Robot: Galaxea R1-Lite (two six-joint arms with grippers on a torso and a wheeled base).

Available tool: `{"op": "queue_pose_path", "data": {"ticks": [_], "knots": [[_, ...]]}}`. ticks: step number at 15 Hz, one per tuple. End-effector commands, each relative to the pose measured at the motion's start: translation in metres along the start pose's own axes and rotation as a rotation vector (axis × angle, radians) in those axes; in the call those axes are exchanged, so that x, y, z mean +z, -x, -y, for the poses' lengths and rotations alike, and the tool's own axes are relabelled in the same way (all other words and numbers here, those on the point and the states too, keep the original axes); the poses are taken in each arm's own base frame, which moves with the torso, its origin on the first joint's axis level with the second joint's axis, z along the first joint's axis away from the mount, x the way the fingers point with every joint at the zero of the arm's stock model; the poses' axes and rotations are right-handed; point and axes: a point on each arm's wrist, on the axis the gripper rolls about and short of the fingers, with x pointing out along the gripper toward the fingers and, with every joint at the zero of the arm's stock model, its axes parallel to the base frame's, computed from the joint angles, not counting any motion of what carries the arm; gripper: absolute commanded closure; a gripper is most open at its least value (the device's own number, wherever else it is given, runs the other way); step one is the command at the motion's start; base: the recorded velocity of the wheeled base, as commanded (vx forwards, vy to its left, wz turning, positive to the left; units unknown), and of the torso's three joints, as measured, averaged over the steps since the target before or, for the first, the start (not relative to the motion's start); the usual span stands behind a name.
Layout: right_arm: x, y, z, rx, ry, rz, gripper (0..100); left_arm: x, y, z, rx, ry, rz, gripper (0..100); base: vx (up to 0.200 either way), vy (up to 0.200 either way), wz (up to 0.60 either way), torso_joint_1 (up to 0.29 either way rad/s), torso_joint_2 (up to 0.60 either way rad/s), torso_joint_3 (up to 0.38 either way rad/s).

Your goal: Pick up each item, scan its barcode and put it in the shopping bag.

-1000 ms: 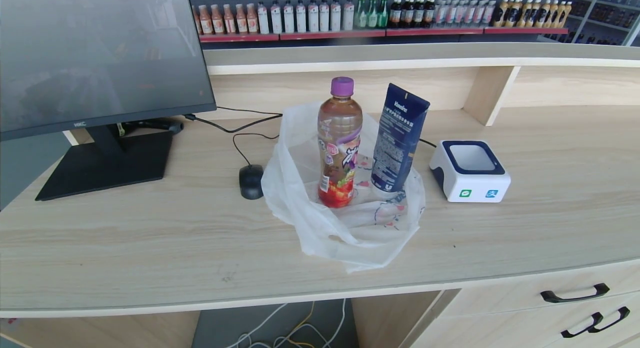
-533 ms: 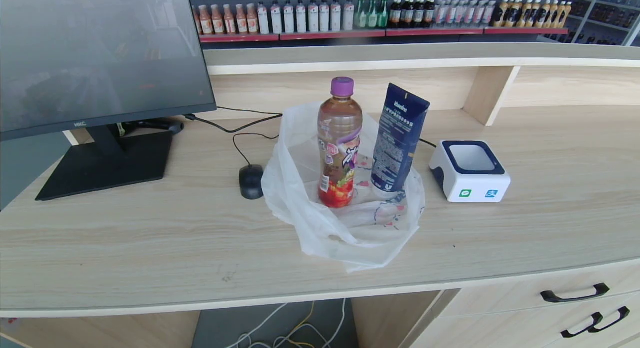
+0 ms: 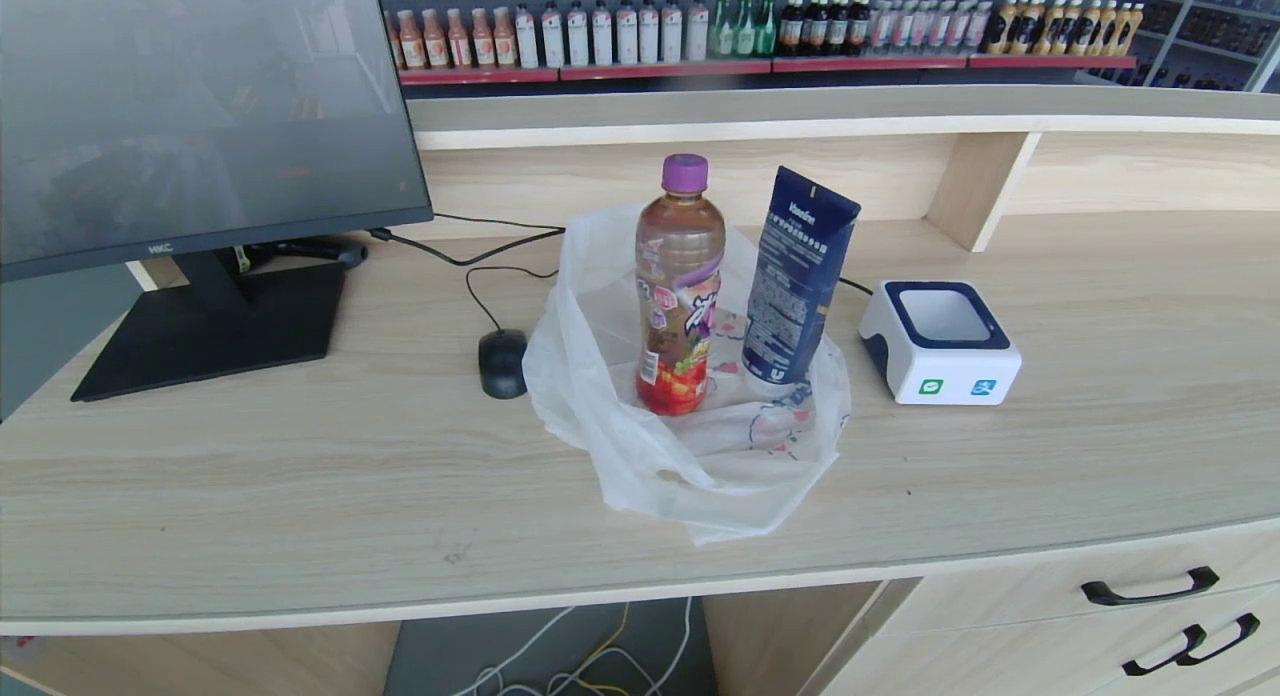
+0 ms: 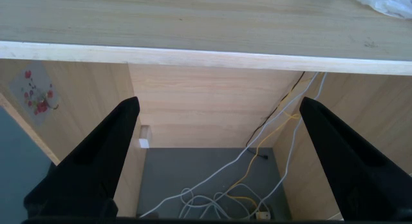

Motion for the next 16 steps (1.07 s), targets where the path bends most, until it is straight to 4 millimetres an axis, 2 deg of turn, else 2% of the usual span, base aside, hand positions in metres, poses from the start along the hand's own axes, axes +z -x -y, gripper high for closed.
{"op": "queue_pose_path", "data": {"ticks": [1,3,9,13,16], "knots": [[-0.003,-0.001,-0.001,-0.159,-0.052,-0.035,0,0.000,0.000,0.000,0.002,0.000,-0.001,0,0.000,0.000,0.00,0.000,0.00,0.000],[-0.002,-0.007,-0.004,-0.362,-0.091,-0.109,0,0.000,0.000,0.000,0.003,0.000,-0.001,0,0.000,0.000,0.00,0.000,0.00,0.000],[-0.001,-0.018,-0.003,-0.772,-0.144,-0.269,0,0.000,0.000,0.000,0.002,0.000,0.000,0,0.000,0.000,0.00,0.000,0.00,0.000],[-0.002,-0.013,-0.009,-0.814,-0.104,-0.178,0,0.000,0.000,0.000,0.000,0.000,0.000,0,0.000,0.000,0.00,0.000,0.00,0.000],[-0.001,-0.014,-0.008,-0.829,-0.109,-0.194,0,0.000,0.000,0.000,0.000,0.000,0.000,0,0.000,0.000,0.00,0.000,0.00,0.000]]}}
